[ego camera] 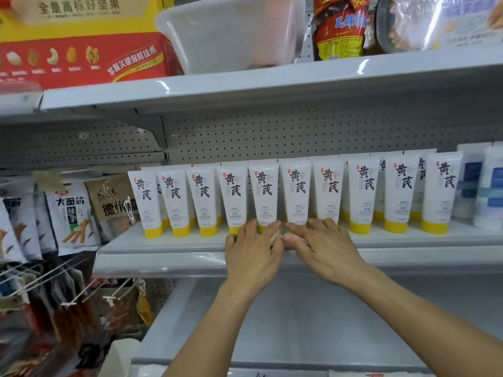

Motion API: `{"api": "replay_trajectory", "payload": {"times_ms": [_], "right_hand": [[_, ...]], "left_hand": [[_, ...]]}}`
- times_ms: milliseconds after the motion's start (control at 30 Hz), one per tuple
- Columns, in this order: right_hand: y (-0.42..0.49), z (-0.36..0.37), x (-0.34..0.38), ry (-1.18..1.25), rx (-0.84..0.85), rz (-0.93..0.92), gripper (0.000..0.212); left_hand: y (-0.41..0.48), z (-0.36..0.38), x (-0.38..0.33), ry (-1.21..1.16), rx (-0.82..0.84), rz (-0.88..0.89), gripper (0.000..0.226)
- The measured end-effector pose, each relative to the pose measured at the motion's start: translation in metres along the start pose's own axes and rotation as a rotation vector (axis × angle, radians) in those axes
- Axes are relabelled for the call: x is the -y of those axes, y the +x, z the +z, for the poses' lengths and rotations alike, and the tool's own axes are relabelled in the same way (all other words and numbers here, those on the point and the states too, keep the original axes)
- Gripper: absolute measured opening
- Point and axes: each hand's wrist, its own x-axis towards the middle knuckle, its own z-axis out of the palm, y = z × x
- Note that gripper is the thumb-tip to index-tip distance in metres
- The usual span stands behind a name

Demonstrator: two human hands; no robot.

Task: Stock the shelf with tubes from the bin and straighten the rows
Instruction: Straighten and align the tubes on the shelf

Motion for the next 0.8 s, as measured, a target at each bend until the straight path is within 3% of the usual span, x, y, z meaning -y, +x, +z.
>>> {"api": "replay_trajectory", "payload": {"times_ms": [100,267,367,500,633,800], "right_hand": [[-0.003,-0.003,-0.003,0.033,-0.017,-0.032,0.088],[-0.013,-0.012,-0.03,0.135,-0.366,-0.043,0.039],[-0.021,-0.019,-0.058,0.145,-0.446,0.007,0.021],[-0.033,-0.026,-0.091,0.102,-0.392,0.085,0.021],[-0.038,-0.022,-0.109,0.053,-0.307,0.087,0.027],[-0.039,-0.026,-0.113,-0.001,-0.157,0.089,0.039]], "left_hand": [[0.0,-0.002,0.001,-0.027,-0.005,0.011,0.073],[-0.008,-0.004,-0.013,-0.082,-0.233,0.045,0.055],[-0.005,0.0,-0.04,-0.222,-0.211,0.148,0.051],[-0.005,0.015,-0.07,-0.305,-0.082,0.227,0.041],[-0.004,0.027,-0.089,-0.173,-0.097,0.173,0.063],[0.002,0.031,-0.102,-0.048,-0.052,0.107,0.073]]}}
